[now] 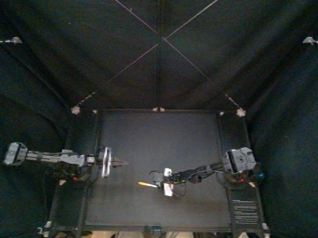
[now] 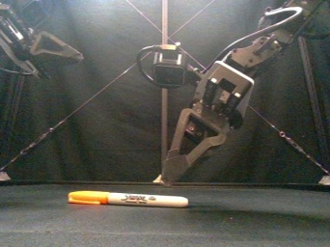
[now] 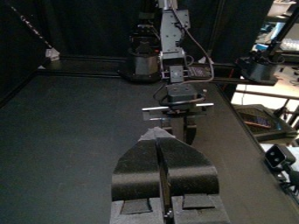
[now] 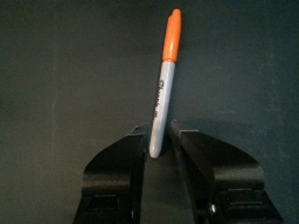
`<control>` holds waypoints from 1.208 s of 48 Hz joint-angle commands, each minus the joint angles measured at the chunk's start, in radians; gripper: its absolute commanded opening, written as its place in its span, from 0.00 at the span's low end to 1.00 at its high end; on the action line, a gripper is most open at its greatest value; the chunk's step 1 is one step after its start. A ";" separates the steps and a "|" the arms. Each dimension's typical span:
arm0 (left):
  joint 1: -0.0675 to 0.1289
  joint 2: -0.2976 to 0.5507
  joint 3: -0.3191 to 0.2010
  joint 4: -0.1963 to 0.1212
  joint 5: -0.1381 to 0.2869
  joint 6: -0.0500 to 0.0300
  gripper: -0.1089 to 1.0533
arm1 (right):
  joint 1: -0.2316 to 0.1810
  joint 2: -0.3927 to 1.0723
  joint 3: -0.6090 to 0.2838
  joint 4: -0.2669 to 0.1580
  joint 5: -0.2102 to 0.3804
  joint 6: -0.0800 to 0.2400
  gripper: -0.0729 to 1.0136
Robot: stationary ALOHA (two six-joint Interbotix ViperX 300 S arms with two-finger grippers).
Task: Uncap the pen
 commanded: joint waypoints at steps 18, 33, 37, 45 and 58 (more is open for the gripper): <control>-0.002 0.003 -0.011 -0.003 -0.005 0.0015 0.20 | -0.003 0.046 -0.063 0.005 0.055 0.002 0.67; 0.017 0.009 -0.035 -0.003 -0.006 -0.0015 0.30 | -0.003 0.038 -0.074 -0.003 0.094 0.000 0.50; 0.021 0.026 -0.051 -0.003 -0.006 -0.0015 0.39 | -0.012 0.017 -0.072 -0.012 0.094 0.000 0.46; 0.028 0.092 -0.072 -0.003 -0.011 -0.0015 0.59 | -0.063 -0.058 -0.066 -0.072 0.094 0.000 0.46; 0.031 0.183 -0.095 -0.032 -0.028 0.0000 0.81 | -0.140 -0.166 -0.063 -0.155 0.060 0.000 0.46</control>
